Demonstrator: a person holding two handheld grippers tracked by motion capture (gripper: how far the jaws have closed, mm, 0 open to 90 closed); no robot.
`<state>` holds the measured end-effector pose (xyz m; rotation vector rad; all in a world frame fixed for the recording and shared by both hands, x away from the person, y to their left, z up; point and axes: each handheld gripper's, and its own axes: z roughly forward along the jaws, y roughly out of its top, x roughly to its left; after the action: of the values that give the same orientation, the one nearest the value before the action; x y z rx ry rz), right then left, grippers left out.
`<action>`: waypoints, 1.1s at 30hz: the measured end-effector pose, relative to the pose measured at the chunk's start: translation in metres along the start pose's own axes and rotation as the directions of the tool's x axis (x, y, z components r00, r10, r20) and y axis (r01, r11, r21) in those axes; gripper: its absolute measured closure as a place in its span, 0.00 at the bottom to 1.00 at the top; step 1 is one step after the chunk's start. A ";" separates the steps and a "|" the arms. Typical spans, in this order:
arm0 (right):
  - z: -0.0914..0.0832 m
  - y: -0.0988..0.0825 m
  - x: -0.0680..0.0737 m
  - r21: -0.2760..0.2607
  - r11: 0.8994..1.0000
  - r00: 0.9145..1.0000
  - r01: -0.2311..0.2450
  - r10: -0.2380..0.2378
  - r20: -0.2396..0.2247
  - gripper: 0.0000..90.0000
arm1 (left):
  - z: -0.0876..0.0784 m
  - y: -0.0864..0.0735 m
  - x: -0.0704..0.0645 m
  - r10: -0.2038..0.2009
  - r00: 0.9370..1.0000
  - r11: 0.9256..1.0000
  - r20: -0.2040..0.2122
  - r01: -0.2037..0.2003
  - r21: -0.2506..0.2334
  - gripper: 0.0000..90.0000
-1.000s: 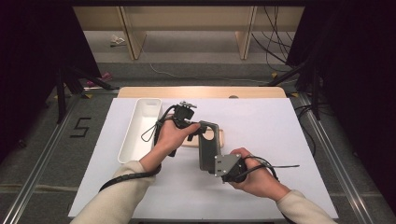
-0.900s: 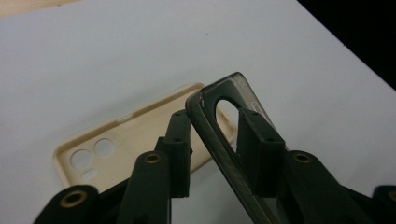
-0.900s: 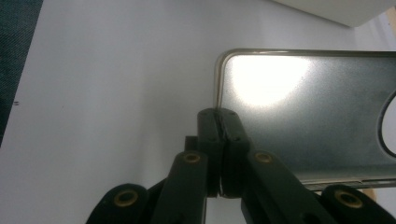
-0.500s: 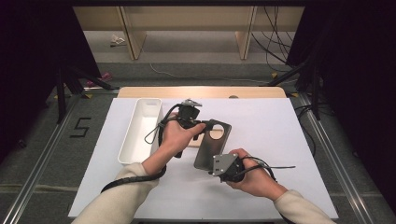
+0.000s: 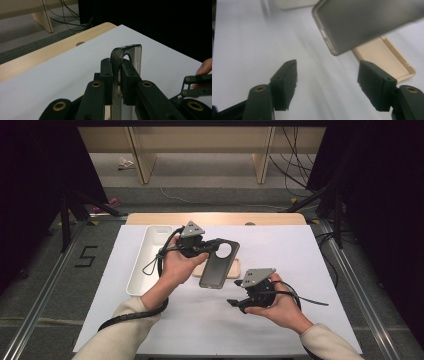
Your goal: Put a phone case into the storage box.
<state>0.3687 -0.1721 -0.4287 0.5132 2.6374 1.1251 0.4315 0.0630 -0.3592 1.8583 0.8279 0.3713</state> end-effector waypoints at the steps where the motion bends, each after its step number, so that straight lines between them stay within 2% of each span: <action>1: -0.001 -0.001 -0.003 -0.018 1.000 1.000 -0.020 0.020 0.003 0.34 | -0.002 0.000 0.002 0.005 1.000 1.000 -0.004 -0.005 -0.008 0.90; 4: -0.006 -0.006 -0.009 -0.066 0.994 0.996 -0.088 0.088 -0.001 0.28 | -0.008 -0.002 0.007 0.024 1.000 1.000 -0.005 -0.024 -0.016 0.90; 6: -0.008 -0.010 -0.013 -0.090 0.988 0.992 -0.128 0.128 -0.009 0.25 | -0.012 -0.003 0.009 0.034 0.999 0.999 -0.021 -0.034 -0.030 0.90; 11: -0.016 -0.019 -0.019 -0.137 0.974 0.983 -0.180 0.181 -0.008 0.23 | -0.021 -0.005 0.017 0.040 0.999 0.997 -0.032 -0.042 -0.064 0.90; 16: -0.021 -0.022 -0.021 -0.163 0.965 0.978 -0.207 0.209 -0.005 0.23 | -0.030 -0.004 0.024 0.047 0.998 0.994 -0.033 -0.050 -0.101 0.90; 22: -0.023 -0.026 -0.020 -0.174 0.960 0.975 -0.220 0.223 -0.007 0.23 | -0.041 -0.001 0.033 0.084 0.996 0.986 -0.027 -0.087 -0.144 0.90; 24: -0.023 -0.027 -0.019 -0.179 0.956 0.972 -0.232 0.233 -0.018 0.23 | -0.044 0.000 0.037 0.085 0.996 0.983 -0.026 -0.088 -0.158 0.90; 33: -0.023 -0.030 -0.018 -0.185 0.954 0.971 -0.236 0.238 -0.013 0.23 | -0.063 0.006 0.058 0.068 0.997 0.972 -0.046 -0.076 -0.220 0.90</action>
<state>0.3706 -0.2138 -0.4335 0.8103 2.4773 1.4170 0.4382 0.1441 -0.3334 1.6801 0.7151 0.5256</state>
